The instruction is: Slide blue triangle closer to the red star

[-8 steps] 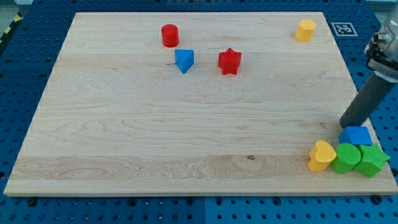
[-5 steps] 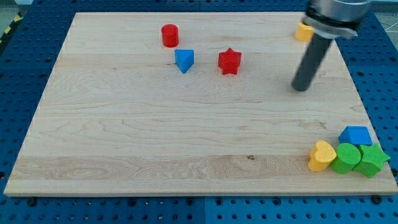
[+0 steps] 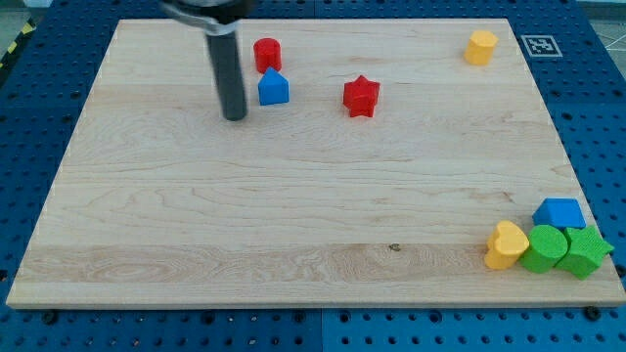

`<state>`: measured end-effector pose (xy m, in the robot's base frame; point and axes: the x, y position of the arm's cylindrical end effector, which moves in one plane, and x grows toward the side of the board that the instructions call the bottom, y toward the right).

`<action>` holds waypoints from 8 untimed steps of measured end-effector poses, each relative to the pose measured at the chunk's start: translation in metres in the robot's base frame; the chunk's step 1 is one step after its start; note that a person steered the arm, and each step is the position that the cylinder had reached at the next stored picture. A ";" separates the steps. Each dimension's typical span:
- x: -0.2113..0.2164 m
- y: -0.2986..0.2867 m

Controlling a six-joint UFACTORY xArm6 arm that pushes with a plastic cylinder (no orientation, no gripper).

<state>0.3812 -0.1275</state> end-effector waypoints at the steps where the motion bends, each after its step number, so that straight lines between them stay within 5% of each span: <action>1: -0.051 -0.039; 4: -0.051 0.044; 6: -0.007 0.083; 8: -0.035 0.110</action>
